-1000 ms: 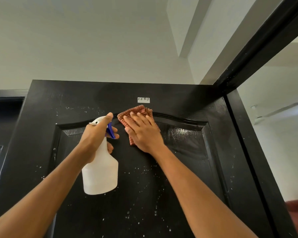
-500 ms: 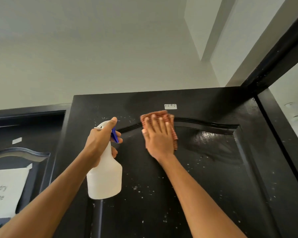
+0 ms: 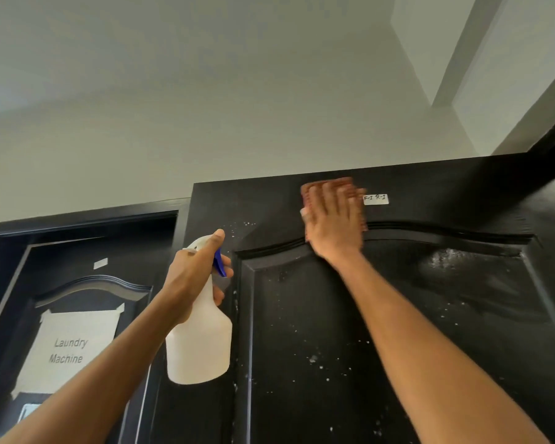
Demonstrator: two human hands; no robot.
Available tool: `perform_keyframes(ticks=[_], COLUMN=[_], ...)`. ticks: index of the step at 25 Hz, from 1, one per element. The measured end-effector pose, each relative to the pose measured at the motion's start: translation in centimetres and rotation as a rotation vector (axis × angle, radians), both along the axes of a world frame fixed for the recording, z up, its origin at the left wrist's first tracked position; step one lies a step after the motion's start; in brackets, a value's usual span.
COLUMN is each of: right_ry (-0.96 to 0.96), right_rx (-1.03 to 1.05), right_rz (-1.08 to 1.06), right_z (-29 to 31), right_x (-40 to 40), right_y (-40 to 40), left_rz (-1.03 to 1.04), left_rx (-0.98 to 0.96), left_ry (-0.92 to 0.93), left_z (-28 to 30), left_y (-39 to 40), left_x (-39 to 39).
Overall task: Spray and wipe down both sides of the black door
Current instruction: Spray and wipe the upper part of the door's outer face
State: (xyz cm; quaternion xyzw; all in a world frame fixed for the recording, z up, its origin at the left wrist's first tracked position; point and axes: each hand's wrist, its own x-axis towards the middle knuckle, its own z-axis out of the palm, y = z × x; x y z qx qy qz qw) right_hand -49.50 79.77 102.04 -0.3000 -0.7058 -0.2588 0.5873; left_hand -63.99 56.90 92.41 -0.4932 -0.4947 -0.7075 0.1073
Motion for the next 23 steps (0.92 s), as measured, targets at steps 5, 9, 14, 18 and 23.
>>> perform_keyframes(ticks=[5,9,14,18,23], right_ry=[0.216,-0.035,-0.632,-0.581,0.08], right_rx=[-0.144,0.029,0.391,0.401,0.0], right_rz=[0.011,0.04,0.052,0.068,0.03], right_z=[3.3,3.9,-0.5,-0.5,4.8], right_x=[-2.5,-8.2,-11.6,-8.6,-6.1], right_y=[-1.8,-5.1,-7.6,-5.2,-3.8], left_rz=[0.013,0.028,0.106,0.111,0.132], left_rx=[0.036,0.068,0.068,0.098,0.117], left_ry=[-0.007,0.014,-0.038,-0.057,-0.05], left_z=[1.0,1.8,1.6,2.2,2.7], left_y=[-0.1,0.5,0.6,-0.3,-2.4], left_x=[-0.9,-2.0,-3.5,-3.7,-5.0])
